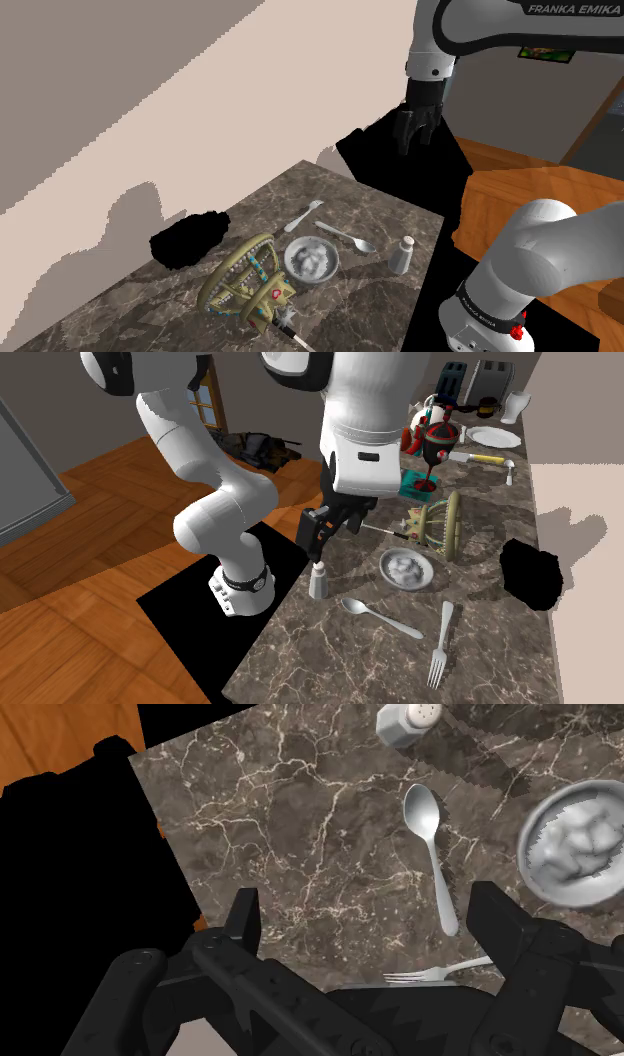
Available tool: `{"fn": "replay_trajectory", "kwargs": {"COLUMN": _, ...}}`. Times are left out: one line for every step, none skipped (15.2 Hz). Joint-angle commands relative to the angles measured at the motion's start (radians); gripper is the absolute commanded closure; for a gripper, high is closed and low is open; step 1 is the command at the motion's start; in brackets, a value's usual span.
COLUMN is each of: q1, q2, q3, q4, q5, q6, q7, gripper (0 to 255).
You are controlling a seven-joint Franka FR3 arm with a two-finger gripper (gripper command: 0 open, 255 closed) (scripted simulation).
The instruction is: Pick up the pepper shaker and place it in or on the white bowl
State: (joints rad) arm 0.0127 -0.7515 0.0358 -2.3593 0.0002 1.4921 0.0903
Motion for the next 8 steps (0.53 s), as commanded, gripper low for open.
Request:
{"fn": "replay_trajectory", "kwargs": {"q1": 0.000, "q2": 0.000, "q3": 0.000, "q4": 0.000, "q5": 0.000, "q6": 0.000, "q7": 0.000, "gripper": 0}}
{"fn": "replay_trajectory", "kwargs": {"q1": 0.004, "q2": -0.018, "q3": 0.003, "q4": -0.039, "q5": 0.010, "q6": 0.015, "q7": 0.005, "gripper": 0}}
{"fn": "replay_trajectory", "kwargs": {"q1": 0.008, "q2": -0.035, "q3": 0.006, "q4": -0.077, "q5": 0.021, "q6": 0.030, "q7": 0.010, "gripper": 0}}
{"fn": "replay_trajectory", "kwargs": {"q1": 0.013, "q2": -0.053, "q3": 0.010, "q4": -0.114, "q5": 0.032, "q6": 0.045, "q7": 0.015, "gripper": 0}}
{"fn": "replay_trajectory", "kwargs": {"q1": 0.018, "q2": -0.070, "q3": 0.014, "q4": -0.151, "q5": 0.044, "q6": 0.060, "q7": 0.019, "gripper": 0}}
{"fn": "replay_trajectory", "kwargs": {"q1": 0.024, "q2": -0.086, "q3": 0.018, "q4": -0.188, "q5": 0.056, "q6": 0.074, "q7": 0.024, "gripper": 0}}
{"fn": "replay_trajectory", "kwargs": {"q1": 0.029, "q2": -0.102, "q3": 0.023, "q4": -0.224, "q5": 0.069, "q6": 0.089, "q7": 0.029, "gripper": 0}}
{"fn": "replay_trajectory", "kwargs": {"q1": 0.036, "q2": -0.119, "q3": 0.027, "q4": -0.259, "q5": 0.082, "q6": 0.103, "q7": 0.034, "gripper": 0}}
